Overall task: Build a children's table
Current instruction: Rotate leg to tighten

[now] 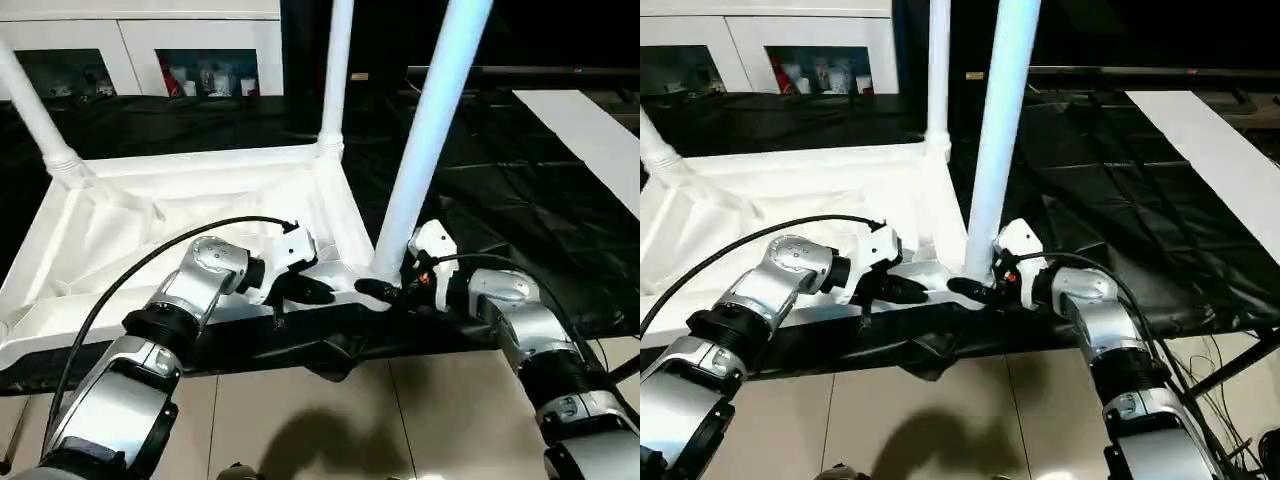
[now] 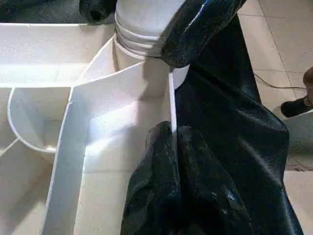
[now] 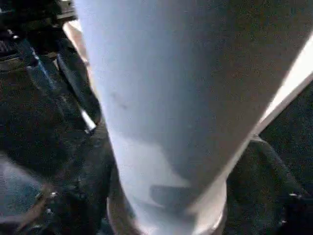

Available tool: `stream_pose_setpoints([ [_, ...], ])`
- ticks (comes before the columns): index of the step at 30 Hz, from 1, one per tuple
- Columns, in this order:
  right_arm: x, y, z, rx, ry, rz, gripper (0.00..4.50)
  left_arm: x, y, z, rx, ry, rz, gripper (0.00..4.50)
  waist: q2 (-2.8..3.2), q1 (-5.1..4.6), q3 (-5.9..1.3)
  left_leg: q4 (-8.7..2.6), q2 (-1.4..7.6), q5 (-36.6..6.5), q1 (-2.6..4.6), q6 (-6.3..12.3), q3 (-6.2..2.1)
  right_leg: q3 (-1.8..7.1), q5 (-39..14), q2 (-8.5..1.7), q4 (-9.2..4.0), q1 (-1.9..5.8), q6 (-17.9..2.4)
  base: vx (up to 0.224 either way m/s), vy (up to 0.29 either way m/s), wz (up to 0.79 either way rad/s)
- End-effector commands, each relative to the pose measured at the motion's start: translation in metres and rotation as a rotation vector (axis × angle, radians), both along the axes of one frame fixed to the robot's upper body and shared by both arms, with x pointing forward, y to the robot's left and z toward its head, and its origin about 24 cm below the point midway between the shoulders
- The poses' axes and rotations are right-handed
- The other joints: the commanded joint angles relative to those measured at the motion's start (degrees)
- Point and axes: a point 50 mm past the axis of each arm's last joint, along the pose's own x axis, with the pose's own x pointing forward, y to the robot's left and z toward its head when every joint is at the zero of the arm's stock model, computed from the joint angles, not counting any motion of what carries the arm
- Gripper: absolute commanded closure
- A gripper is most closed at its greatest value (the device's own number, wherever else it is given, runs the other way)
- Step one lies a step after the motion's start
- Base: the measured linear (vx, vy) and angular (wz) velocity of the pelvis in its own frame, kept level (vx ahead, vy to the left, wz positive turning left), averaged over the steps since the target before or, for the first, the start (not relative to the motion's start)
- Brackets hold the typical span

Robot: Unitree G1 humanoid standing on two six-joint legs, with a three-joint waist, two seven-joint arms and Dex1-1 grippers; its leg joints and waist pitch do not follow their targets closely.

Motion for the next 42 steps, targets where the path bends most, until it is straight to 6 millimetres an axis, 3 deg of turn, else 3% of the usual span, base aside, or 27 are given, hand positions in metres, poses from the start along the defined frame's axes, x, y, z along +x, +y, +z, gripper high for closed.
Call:
stream_pose_setpoints([
  [1, 0.0, -0.004, 0.001, -0.017, -0.005, 0.002, 1.44, -0.001, -0.009, 0.005, 0.011, -0.015, -0.08, 4.5, 0.31, -0.44, -4.3, -3.34, 0.38, -8.3, 0.62, 3.43, 0.46, 2.49, -1.1, -3.62, -3.71, 3.69, -14.9, 0.0, 0.0, 0.0],
  [8, 0.0, -0.005, -0.002, -0.026, 0.002, 0.003, 1.77, -0.002, -0.006, 0.004, 0.015, -0.012, -0.076, 4.5, 0.36, -0.43, -4.32, -3.35, 0.4, -8.1, 0.62, 3.47, 0.42, 2.46, -0.9, -3.63, -3.65, 3.67, -14.9, 0.0, 0.0, 0.0],
  [11, 0.004, -0.004, -0.005, 0.003, 0.016, -0.075, 1.84, -0.001, -0.004, 0.004, 0.003, -0.008, -0.051, 4.5, 0.42, -0.52, -4.24, -3.38, 0.33, -8.7, 0.61, 3.19, 0.44, 2.45, -2.0, -3.62, -3.79, 3.65, -14.8, 0.0, 0.0, 0.0],
  [14, 0.01, -0.002, -0.01, 0.038, 0.025, -0.215, 1.85, 0.003, -0.004, 0.004, -0.01, -0.014, 0.013, 4.5, 0.5, -1.06, -4.07, -3.57, 0.24, -10.1, 0.69, 2.01, 0.34, 2.45, -5.2, -3.77, -4.1, 3.42, -14.3, 0.0, 0.0, 0.0],
  [16, 0.018, 0.006, -0.026, 0.103, 0.073, -0.559, 1.85, 0.02, -0.009, 0.003, -0.014, -0.061, 0.239, 4.5, 0.8, -1.44, -3.92, -3.67, 0.12, -11.4, 0.86, 0.58, 0.28, 2.55, -8.4, -3.75, -4.33, 3.2, -13.6, 0.0, 0.0, 0.0],
  [18, 0.021, 0.009, -0.031, 0.12, 0.102, -0.718, 1.85, 0.026, -0.013, 0.002, -0.011, -0.073, 0.339, 4.5, 0.78, -2.07, -3.95, -3.83, 0.01, -12.5, 1.21, -1.14, 0.13, 2.51, -11.5, -3.71, -4.7, 3.01, -12.6, 0.0, 0.0, 0.0],
  [19, 0.022, 0.01, -0.032, 0.119, 0.103, -0.752, 1.85, 0.027, -0.014, 0.002, -0.008, -0.076, 0.362, 4.5, 1.23, -2.1, -3.9, -3.82, -0.04, -12.7, 1.18, -1.17, 0.08, 2.52, -11.6, -3.71, -4.76, 3.05, -12.5, 0.0, 0.0, 0.0],
  [20, 0.022, 0.01, -0.032, 0.119, 0.103, -0.752, 1.86, 0.027, -0.014, 0.002, -0.008, -0.076, 0.362, 4.5, 1.0, -2.23, -3.93, -3.83, -0.01, -12.4, 0.91, -0.77, 0.09, 2.52, -10.7, -3.71, -4.81, 3.29, -12.5, 0.0, 0.0, 0.0],
  [21, 0.023, 0.011, -0.033, 0.115, 0.104, -0.817, 1.86, 0.03, -0.016, 0.002, -0.003, -0.085, 0.406, 4.5, 1.34, -2.24, -4.08, -3.73, -0.02, -11.5, 0.74, -0.26, 0.09, 2.57, -8.2, -3.71, -4.59, 3.37, -12.9, 0.0, 0.0, 0.0],
  [22, 0.027, 0.016, -0.033, 0.112, 0.104, -0.922, 1.86, 0.034, -0.021, 0.003, 0.004, -0.104, 0.488, 4.5, 1.18, -2.4, -4.15, -3.67, -0.05, -10.9, 0.67, -0.2, 0.16, 2.6, -6.8, -3.63, -4.48, 3.35, -13.0, 0.0, 0.0, 0.0],
  [24, 0.03, 0.021, -0.031, 0.11, 0.1, -0.973, 1.86, 0.037, -0.024, 0.004, 0.01, -0.12, 0.531, 4.5, 1.22, -2.57, -4.19, -3.54, -0.28, -10.6, 0.72, -0.18, 0.19, 2.54, -5.2, -3.54, -4.37, 3.44, -13.7, 0.0, 0.0, 0.0],
  [29, 0.038, 0.038, -0.019, 0.145, 0.066, -0.939, 1.86, 0.038, -0.03, 0.004, 0.015, -0.145, 0.528, 4.5, 1.28, -2.45, -4.33, -3.45, -0.32, -9.6, 0.45, 1.34, 0.18, 2.48, -3.1, -3.58, -4.25, 3.68, -13.9, 0.0, 0.0, 0.0],
  [30, 0.038, 0.041, -0.017, 0.145, 0.054, -0.92, 1.86, 0.037, -0.031, 0.004, 0.016, -0.147, 0.513, 4.5, 0.81, -2.51, -4.26, -3.51, -0.21, -9.3, 0.42, 2.0, 0.22, 2.46, -1.8, -3.53, -4.19, 3.77, -14.2, 0.0, 0.0, 0.0],
  [32, 0.038, 0.046, -0.014, 0.173, 0.041, -0.864, 1.86, 0.035, -0.03, 0.002, 0.021, -0.138, 0.488, 4.5, 1.14, -2.42, -4.35, -3.48, -0.1, -8.7, 0.46, 2.68, 0.18, 2.45, -0.5, -3.67, -3.99, 3.83, -14.7, 0.0, 0.0, 0.0],
  [34, 0.038, 0.049, -0.007, 0.225, -0.004, -0.795, 1.16, 0.034, -0.029, 0.0, 0.026, -0.137, 0.463, 4.5, 1.08, -2.42, -4.44, -3.41, -0.07, -8.0, 0.4, 3.51, 0.22, 2.44, 1.6, -3.7, -3.78, 3.97, -15.4, 0.0, 0.0, 0.0],
  [38, 0.038, 0.043, -0.005, 0.186, -0.055, -0.78, 0.95, 0.032, -0.029, -0.001, 0.02, -0.139, 0.418, 4.5, 1.16, -2.94, -4.48, -3.33, -0.14, -7.3, 0.35, 4.15, 0.19, 2.42, 3.3, -3.69, -3.67, 4.1, -16.1, 0.0, 0.0, 0.0],
  [42, 0.032, 0.032, -0.003, 0.154, -0.112, -0.705, 0.69, 0.03, -0.032, 0.002, -0.01, -0.158, 0.368, 4.5, 1.03, -2.85, -4.46, -3.28, -0.04, -6.2, 0.41, 5.49, 0.24, 2.43, 5.0, -3.62, -3.61, 4.28, -16.4, 0.0, 0.0, 0.0],
])
